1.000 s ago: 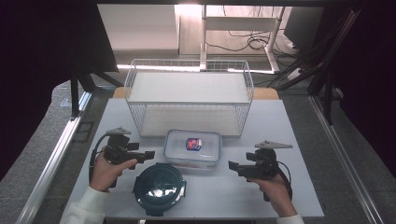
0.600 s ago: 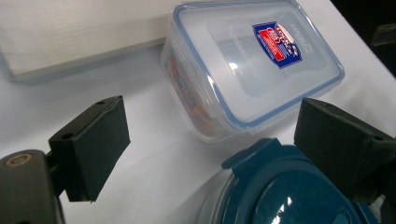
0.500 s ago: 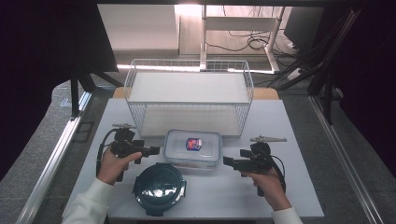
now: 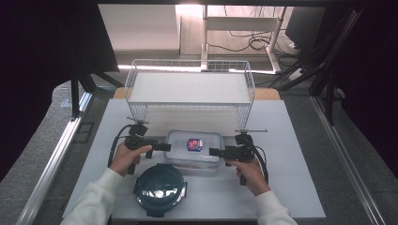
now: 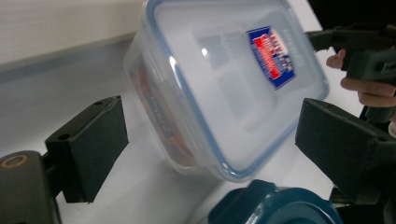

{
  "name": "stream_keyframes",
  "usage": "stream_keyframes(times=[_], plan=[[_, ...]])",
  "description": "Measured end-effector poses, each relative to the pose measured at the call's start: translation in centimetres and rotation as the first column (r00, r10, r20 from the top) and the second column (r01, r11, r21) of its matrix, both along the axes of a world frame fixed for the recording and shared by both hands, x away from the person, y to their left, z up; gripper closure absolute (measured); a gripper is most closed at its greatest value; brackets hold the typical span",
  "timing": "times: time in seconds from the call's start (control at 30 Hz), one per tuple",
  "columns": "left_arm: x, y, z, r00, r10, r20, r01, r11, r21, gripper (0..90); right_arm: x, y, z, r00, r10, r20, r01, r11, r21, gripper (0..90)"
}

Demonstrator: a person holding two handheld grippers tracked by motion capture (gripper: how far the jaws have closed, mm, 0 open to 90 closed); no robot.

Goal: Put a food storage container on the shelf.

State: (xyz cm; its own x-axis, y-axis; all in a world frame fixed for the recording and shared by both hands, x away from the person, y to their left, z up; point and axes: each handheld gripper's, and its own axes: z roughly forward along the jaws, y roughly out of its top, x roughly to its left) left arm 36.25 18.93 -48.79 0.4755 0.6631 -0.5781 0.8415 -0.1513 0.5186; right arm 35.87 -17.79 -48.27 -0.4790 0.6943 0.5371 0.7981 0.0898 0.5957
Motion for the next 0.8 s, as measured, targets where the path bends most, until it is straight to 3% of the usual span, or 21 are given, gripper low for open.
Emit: stream_keyframes(times=[0.1, 0.13, 0.33, 0.43, 0.57, 0.73, 0.8], plan=[[0.6, -0.2, -0.9, 0.9993, 0.011, -0.035, -0.011, 0.9999, -0.006, 8.5, 0.7, -0.1, -0.8, 0.9991, -0.011, -0.041, 0.012, 0.999, 0.032, 6.3], [0.9, -0.3, -1.3, 0.9982, 0.011, -0.059, -0.013, 0.9996, -0.027, 8.6, 0.8, -0.1, -0.9, 0.9987, -0.012, -0.049, 0.014, 0.999, 0.035, 6.2], [1.5, -0.7, -1.9, 0.9950, -0.005, -0.100, -0.003, 0.9965, -0.084, 8.8, 1.1, 0.3, -1.4, 0.9972, -0.004, -0.075, 0.006, 1.000, 0.026, 6.2], [1.6, -1.0, -2.2, 0.9931, -0.013, -0.116, 0.004, 0.9971, -0.076, 9.0, 1.2, 0.3, -1.8, 0.9957, -0.008, -0.093, 0.011, 0.999, 0.035, 6.4], [1.8, -1.3, -2.7, 0.9896, -0.019, -0.143, 0.004, 0.9949, -0.100, 11.7, 1.3, 0.4, -2.3, 0.9924, -0.002, -0.123, 0.007, 0.999, 0.042, 7.7], [1.7, -1.5, -2.7, 0.9860, -0.043, -0.161, 0.026, 0.9938, -0.108, 21.4, 1.1, 0.6, -2.3, 0.9899, -0.004, -0.142, 0.009, 0.999, 0.033, 14.1], [1.7, -1.5, -2.6, 0.9862, -0.040, -0.161, 0.025, 0.9949, -0.098, 25.1, 1.0, 0.4, -2.3, 0.9836, -0.021, -0.179, 0.028, 0.999, 0.040, 18.7]])
